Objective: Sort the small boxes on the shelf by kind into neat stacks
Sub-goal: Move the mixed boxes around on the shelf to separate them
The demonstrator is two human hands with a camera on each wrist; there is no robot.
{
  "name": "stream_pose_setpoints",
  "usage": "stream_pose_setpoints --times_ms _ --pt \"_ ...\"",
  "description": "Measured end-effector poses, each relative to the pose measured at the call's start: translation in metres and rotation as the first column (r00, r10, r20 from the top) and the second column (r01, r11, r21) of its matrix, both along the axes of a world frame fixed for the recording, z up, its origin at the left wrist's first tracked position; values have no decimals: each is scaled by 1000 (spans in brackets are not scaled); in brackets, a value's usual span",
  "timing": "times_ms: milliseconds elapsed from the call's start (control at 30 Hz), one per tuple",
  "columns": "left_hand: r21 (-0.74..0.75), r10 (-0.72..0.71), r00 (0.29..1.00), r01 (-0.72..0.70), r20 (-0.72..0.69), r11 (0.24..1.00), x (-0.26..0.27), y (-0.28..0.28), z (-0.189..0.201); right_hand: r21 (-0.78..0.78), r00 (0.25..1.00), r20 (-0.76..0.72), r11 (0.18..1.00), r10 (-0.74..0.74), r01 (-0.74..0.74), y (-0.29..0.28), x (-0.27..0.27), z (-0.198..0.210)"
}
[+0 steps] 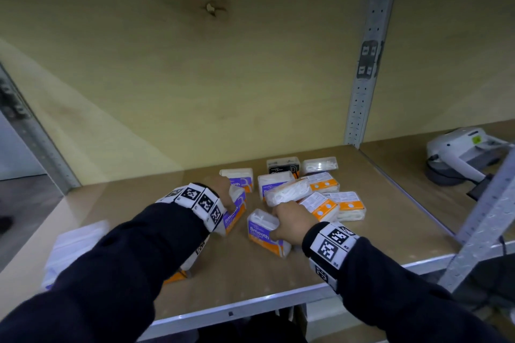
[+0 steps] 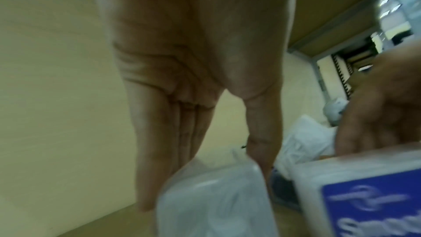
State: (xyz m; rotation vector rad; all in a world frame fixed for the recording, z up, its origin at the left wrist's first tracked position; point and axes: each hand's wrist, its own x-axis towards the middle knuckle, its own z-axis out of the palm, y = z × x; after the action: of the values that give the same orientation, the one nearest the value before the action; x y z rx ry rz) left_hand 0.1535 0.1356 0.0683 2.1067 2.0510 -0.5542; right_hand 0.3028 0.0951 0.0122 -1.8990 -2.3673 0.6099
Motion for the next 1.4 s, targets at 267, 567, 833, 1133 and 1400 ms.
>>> stream_pose_setpoints --times_ms 267,567,833,1133,1400 --pt "-108 -12 999 17 53 994 -2 -40 -17 25 1000 -6 1000 10 -10 -2 -18 1" --pt "-61 -151 973 164 175 985 -4 -9 -5 29 999 -5 999 45 -44 28 0 40" --pt "-45 -340 940 340 15 939 3 57 25 63 971 186 984 153 -168 94 26 79" --pt "-143 -319 946 308 -62 941 -2 115 7 -108 847 479 973 232 -206 146 25 53" --pt "-195 -304 947 281 -101 940 -5 142 -17 -197 860 419 954 290 -226 163 27 41"
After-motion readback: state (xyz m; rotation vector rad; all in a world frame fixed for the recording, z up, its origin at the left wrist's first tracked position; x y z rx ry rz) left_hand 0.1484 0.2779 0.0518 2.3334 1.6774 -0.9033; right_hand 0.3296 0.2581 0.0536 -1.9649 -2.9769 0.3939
